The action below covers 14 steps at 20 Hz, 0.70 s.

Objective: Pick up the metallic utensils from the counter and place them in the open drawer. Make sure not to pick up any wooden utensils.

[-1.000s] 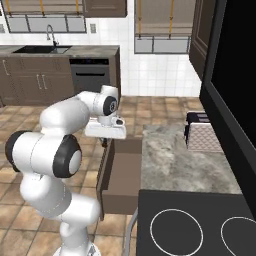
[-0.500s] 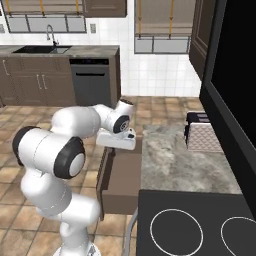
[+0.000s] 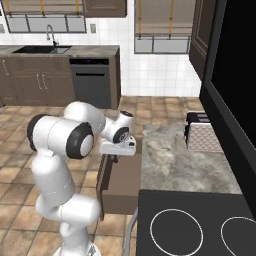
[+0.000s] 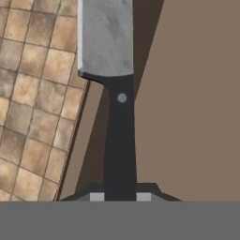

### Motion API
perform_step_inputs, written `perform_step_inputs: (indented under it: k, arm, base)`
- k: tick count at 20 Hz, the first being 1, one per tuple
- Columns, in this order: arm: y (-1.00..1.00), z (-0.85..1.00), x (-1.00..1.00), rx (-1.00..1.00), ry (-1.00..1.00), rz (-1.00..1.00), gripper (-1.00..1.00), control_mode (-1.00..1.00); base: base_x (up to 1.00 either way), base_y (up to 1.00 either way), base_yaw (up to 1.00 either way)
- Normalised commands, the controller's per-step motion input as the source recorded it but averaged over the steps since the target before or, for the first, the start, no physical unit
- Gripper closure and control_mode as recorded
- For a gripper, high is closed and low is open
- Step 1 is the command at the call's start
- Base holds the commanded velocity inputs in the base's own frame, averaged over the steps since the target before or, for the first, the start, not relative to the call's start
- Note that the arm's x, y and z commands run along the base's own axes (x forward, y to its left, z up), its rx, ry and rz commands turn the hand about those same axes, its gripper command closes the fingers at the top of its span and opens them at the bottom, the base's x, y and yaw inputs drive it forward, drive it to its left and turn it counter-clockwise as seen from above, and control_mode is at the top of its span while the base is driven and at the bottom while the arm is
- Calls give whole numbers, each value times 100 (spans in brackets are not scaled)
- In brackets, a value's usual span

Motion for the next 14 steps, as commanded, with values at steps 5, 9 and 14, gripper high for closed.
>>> perform_step_inputs:
  k: [5, 9, 14]
  arm:
    - [0, -53, 16, 11, -4, 7, 100, -100]
    - [0, -46, 3, 8, -2, 5, 100, -100]
    - [-1, -50, 27, 2, 0, 1, 100, -100]
  base:
    - [0, 0, 0]
    - [0, 0, 0]
    - [0, 0, 0]
